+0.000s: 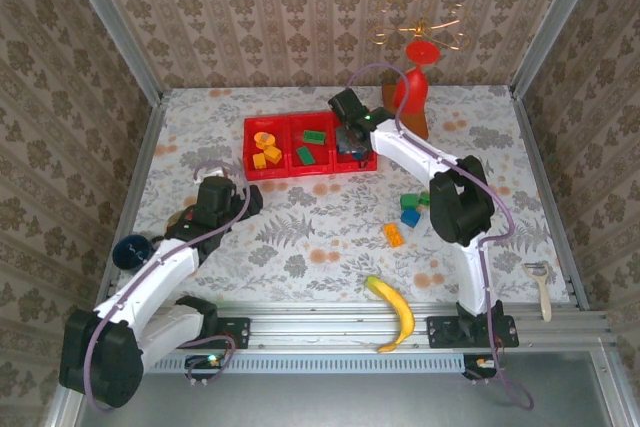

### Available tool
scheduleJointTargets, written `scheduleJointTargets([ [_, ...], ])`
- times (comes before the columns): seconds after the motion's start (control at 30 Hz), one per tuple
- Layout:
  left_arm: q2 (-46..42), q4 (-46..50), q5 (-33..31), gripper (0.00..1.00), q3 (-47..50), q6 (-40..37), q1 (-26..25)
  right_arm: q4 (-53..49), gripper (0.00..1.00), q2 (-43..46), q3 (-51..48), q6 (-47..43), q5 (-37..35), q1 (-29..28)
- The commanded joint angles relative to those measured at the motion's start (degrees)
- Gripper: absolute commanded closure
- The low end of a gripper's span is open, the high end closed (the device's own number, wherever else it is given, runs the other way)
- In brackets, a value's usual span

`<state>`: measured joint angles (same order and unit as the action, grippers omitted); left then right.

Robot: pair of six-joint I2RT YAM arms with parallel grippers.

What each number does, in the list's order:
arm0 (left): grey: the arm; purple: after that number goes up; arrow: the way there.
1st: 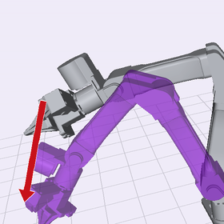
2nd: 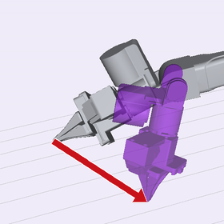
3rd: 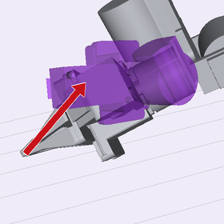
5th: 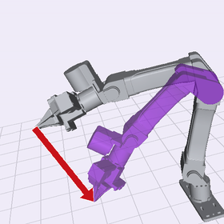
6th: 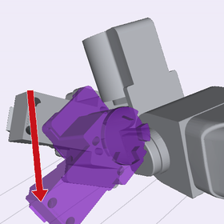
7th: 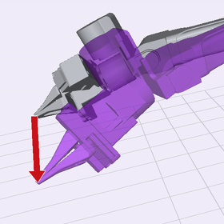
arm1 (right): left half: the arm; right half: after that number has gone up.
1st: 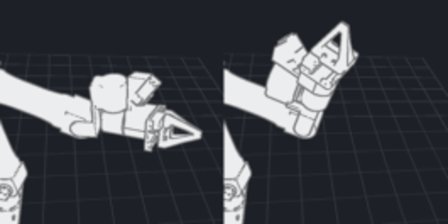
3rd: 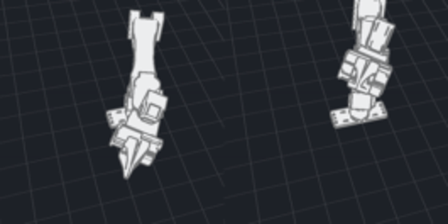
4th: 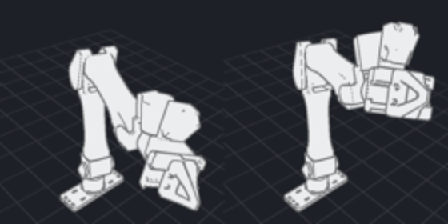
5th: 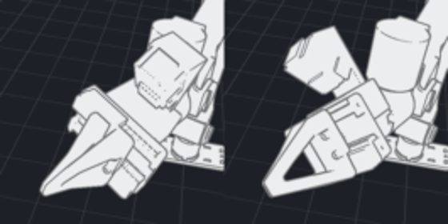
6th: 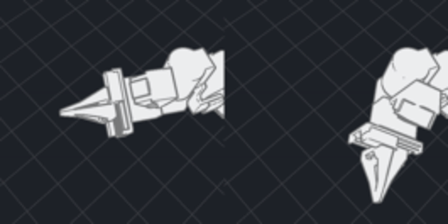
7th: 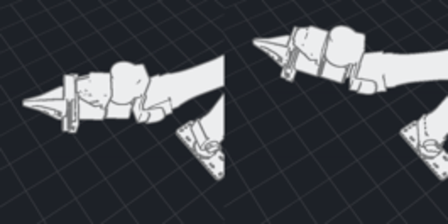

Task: Sort the legos into containers by color
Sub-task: Place the lego in the container.

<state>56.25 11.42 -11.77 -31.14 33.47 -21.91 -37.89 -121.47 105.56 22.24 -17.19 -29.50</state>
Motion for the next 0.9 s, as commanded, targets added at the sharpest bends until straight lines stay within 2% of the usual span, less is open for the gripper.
scheduleJointTargets([
  [0.0,-0.43,1.13,0.35,0.0,0.46,1.15,0.64,-0.46,0.72,-1.91,2.06,0.13,0.76,0.88],
  [0.23,-0.5,1.15,0.45,0.0,0.42,1.25,0.64,-1.02,0.67,-4.41,3.68,0.26,2.71,1.37],
  [0.53,-0.59,1.23,0.35,0.0,-0.03,1.24,0.65,-1.65,0.5,-4.44,4.25,0.28,3.62,1.37],
  [0.87,-0.35,1.11,0.31,0.0,-0.86,0.73,0.66,-2.02,0.47,0.79,0.6,1.24,4.45,1.2],
])
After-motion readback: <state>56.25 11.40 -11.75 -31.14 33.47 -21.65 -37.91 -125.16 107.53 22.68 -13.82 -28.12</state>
